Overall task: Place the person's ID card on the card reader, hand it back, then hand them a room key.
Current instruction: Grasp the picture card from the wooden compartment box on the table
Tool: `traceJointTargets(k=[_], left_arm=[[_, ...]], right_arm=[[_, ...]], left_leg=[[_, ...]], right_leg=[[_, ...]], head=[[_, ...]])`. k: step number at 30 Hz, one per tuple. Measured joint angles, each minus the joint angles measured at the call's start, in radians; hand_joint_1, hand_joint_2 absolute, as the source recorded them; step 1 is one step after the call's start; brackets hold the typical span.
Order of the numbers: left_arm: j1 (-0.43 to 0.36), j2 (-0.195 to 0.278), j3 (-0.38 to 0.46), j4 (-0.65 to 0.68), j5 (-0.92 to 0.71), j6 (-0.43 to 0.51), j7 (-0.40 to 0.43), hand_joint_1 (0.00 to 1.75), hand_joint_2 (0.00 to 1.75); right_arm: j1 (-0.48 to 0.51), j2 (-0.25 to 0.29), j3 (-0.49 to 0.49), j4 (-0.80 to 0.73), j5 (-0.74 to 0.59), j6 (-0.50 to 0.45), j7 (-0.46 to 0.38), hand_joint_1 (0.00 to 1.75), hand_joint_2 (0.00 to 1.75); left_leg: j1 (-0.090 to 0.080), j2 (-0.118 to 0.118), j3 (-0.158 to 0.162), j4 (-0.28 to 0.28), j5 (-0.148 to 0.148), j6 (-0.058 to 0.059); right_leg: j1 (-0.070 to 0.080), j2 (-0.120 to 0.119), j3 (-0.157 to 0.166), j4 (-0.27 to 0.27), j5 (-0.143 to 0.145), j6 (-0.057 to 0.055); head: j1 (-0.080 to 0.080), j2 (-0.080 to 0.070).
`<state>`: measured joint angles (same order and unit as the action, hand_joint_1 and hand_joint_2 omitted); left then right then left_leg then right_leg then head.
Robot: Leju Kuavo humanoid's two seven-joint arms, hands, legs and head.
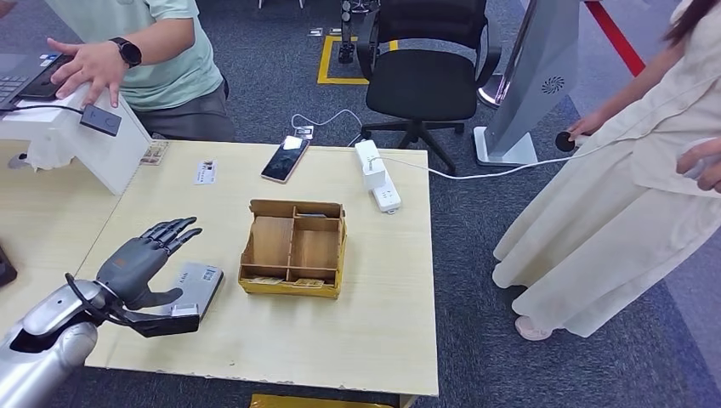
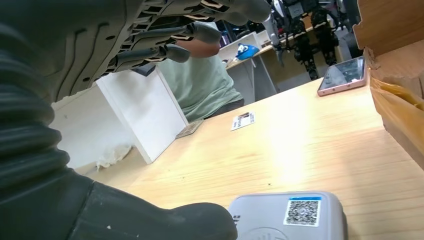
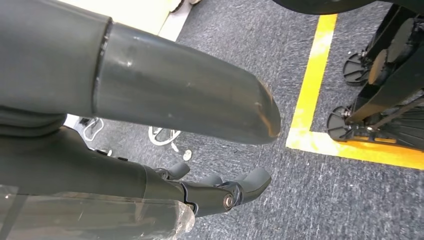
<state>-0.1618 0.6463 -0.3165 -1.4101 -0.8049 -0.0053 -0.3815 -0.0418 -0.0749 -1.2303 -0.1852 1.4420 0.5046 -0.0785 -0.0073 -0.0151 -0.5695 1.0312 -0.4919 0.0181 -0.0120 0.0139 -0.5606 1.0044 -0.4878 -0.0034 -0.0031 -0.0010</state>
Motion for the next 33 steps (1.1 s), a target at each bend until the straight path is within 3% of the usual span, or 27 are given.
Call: traceJointTargets(k=[14,21,25,29,33], left_arm=[[0.006,0.124,-0.023,-0.059,0.109,-0.084,0.034,0.00,1.75],[0.022,0.131,-0.025,-0.075,0.097,-0.057,0.030,0.00,1.75],[0.027,0.053,-0.025,-0.071,0.005,0.064,0.008,0.00,1.75],[0.025,-0.101,-0.024,-0.061,-0.105,0.230,-0.001,0.00,1.75],[0.019,-0.238,-0.024,-0.060,-0.164,0.279,0.025,0.00,1.75]], right_arm=[[-0.003,-0.002,0.000,0.000,0.003,0.002,-0.008,0.00,0.00],[-0.003,-0.002,0.000,0.000,0.003,0.002,-0.008,0.00,0.00],[-0.004,-0.001,0.000,0.000,-0.002,0.000,-0.007,0.00,0.00],[-0.005,0.003,0.000,0.000,-0.008,-0.004,-0.004,0.00,0.00],[-0.005,0.008,0.000,0.000,-0.010,-0.011,0.002,0.00,0.00]], left_leg=[[0.000,0.000,0.000,0.000,0.000,0.000],[0.000,0.000,0.000,0.000,0.000,0.000],[-0.001,-0.001,0.000,0.000,0.000,0.000],[-0.002,-0.002,0.000,0.000,0.000,0.000],[-0.002,-0.002,0.000,0.001,-0.001,0.001]], right_leg=[[0.000,0.000,0.000,0.000,0.000,0.000],[0.000,0.000,0.000,0.000,0.000,0.000],[-0.001,-0.001,0.000,0.000,0.000,0.000],[-0.001,-0.002,0.001,-0.001,0.000,0.001],[-0.001,-0.002,0.001,-0.001,0.000,0.001]], head=[[0.000,0.000],[0.000,0.000],[0.000,0.000],[0.001,0.000],[0.001,0.000]])
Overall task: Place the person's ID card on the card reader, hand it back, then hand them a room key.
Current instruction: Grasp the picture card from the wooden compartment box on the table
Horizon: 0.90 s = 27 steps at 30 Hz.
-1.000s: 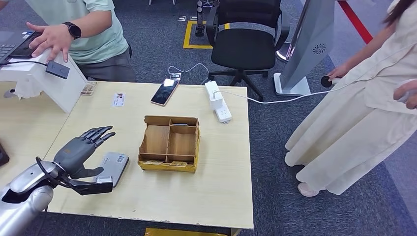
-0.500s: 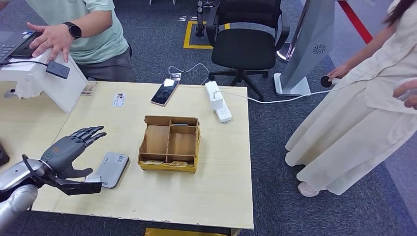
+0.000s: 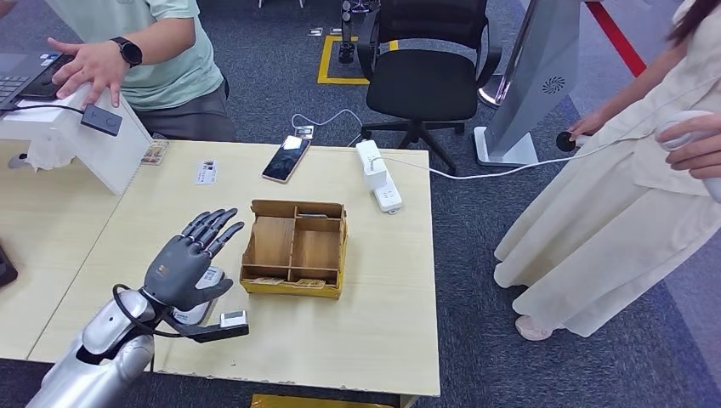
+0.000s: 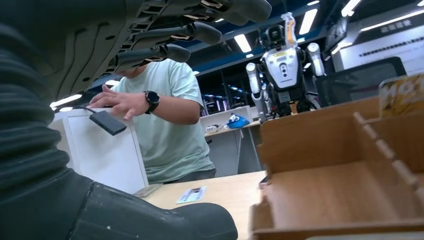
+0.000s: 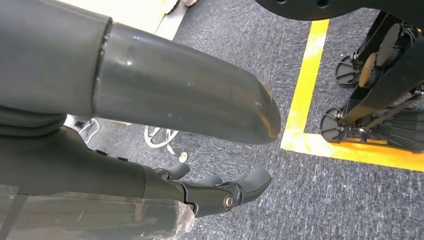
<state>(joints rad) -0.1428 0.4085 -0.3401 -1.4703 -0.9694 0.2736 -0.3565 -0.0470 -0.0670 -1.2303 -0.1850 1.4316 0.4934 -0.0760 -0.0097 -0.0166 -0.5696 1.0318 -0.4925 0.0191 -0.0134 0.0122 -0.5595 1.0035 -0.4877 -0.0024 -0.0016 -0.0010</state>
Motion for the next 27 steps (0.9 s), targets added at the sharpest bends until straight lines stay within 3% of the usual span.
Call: traceJointTargets(k=[3,9,27], left_arm=[[-0.006,-0.065,0.002,0.000,-0.021,-0.004,0.023,0.00,1.75],[-0.011,-0.128,0.016,0.000,-0.023,-0.013,0.024,0.00,1.75],[-0.009,-0.179,0.035,-0.001,-0.022,-0.016,0.008,0.00,1.75]], right_arm=[[0.000,0.002,0.000,0.000,0.000,-0.002,0.001,0.00,0.00],[0.000,0.002,0.000,0.000,0.002,-0.002,0.001,0.00,0.00],[0.001,0.002,0.000,0.000,0.002,-0.002,0.001,0.00,0.00]], left_leg=[[0.000,0.000,0.000,0.000,0.000,0.000],[0.001,0.000,0.000,0.000,0.000,0.000],[0.001,0.000,0.000,0.000,0.000,0.000]], right_leg=[[0.000,0.000,0.000,0.000,0.000,0.000],[0.001,0.000,0.000,0.000,0.000,0.000],[0.001,0.000,0.000,0.000,0.000,0.000]], head=[[0.000,0.000],[0.000,0.000],[0.000,0.000]])
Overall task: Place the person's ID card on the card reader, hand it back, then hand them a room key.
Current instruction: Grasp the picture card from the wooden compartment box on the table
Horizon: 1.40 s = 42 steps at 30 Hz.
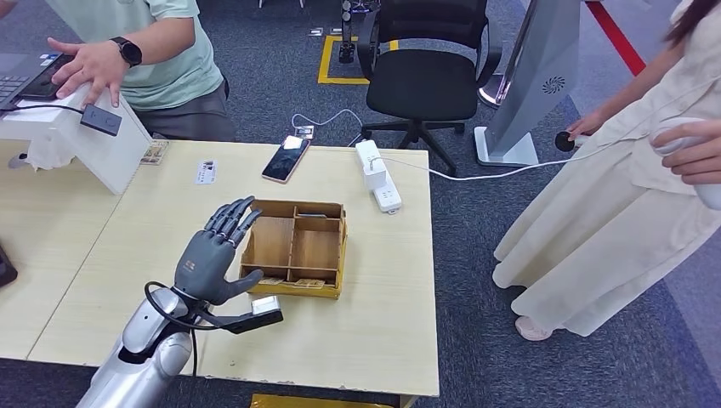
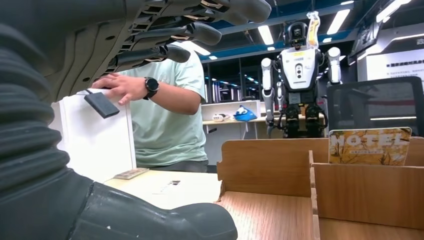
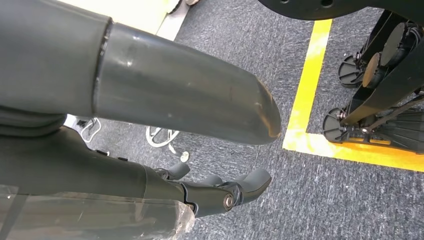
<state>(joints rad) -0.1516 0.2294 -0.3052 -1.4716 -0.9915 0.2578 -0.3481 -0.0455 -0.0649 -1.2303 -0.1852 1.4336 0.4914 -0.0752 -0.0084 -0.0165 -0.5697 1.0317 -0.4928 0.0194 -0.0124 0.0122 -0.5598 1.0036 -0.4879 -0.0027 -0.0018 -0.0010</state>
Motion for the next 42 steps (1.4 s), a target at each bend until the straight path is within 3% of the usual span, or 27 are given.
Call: traceJointTargets(k=[16,31,42], left_arm=[[0.039,-0.011,0.006,-0.002,0.011,-0.029,-0.021,0.00,1.75],[0.086,0.013,0.004,0.007,0.023,-0.030,-0.052,0.00,1.75],[0.103,0.017,-0.037,0.028,0.002,-0.020,-0.060,0.00,1.75]], right_arm=[[0.000,0.000,0.000,0.000,-0.001,-0.001,0.000,0.00,0.00],[0.000,0.000,-0.001,0.000,-0.003,-0.002,0.000,0.00,0.00],[0.000,0.000,-0.007,0.000,-0.005,-0.002,0.000,0.00,0.00]], left_leg=[[0.000,0.000,0.000,0.000,0.000,0.000],[0.000,0.000,0.000,0.000,0.000,0.000],[0.000,0.000,0.000,0.000,0.000,0.000]], right_leg=[[0.000,0.000,0.000,0.000,0.000,0.000],[0.000,0.000,0.000,0.000,0.000,0.000],[0.000,0.000,0.000,0.000,0.000,0.000]], head=[[0.000,0.000],[0.000,0.000],[0.000,0.000]])
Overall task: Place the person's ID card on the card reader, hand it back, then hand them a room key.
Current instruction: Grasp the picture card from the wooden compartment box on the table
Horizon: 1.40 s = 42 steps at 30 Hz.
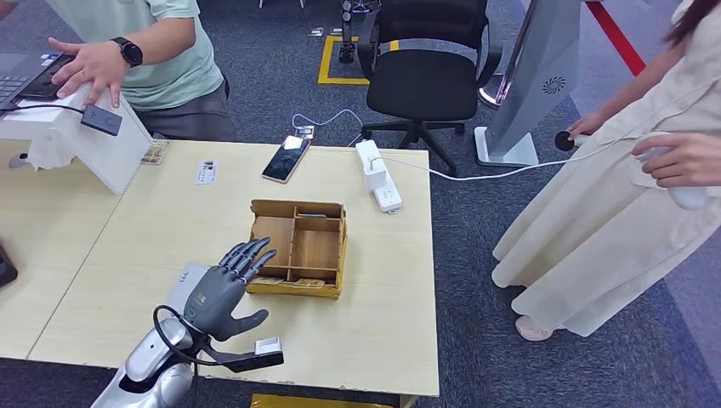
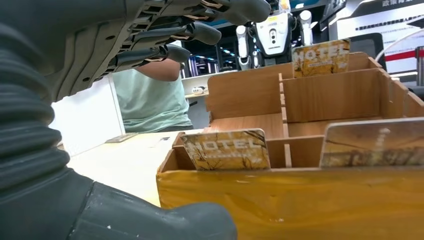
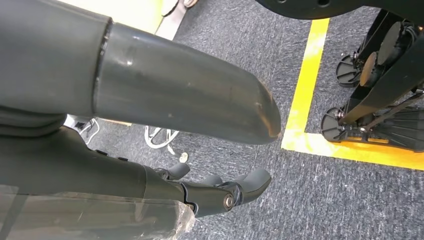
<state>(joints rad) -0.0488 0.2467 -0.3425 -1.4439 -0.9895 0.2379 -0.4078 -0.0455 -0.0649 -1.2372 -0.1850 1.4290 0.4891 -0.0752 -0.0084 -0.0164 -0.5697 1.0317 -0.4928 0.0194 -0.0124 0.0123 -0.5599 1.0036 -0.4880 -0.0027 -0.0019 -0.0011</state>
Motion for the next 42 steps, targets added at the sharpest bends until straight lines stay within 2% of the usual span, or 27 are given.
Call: traceJointTargets(k=[11,42], left_arm=[[-0.023,-0.009,-0.052,0.031,-0.020,0.030,0.004,0.00,1.75],[-0.118,-0.008,-0.113,0.073,-0.042,0.032,0.020,0.00,1.75]], right_arm=[[-0.001,0.000,0.000,0.000,0.008,0.001,0.000,0.00,0.00],[-0.005,0.000,0.000,0.000,0.016,0.003,0.000,0.00,0.00]], left_leg=[[0.000,0.000,0.000,0.000,0.000,0.000],[0.000,0.000,0.000,0.000,0.000,0.000]], right_leg=[[0.000,0.000,0.000,0.000,0.000,0.000],[0.000,0.000,0.000,0.000,0.000,0.000]], head=[[0.000,0.000],[0.000,0.000]])
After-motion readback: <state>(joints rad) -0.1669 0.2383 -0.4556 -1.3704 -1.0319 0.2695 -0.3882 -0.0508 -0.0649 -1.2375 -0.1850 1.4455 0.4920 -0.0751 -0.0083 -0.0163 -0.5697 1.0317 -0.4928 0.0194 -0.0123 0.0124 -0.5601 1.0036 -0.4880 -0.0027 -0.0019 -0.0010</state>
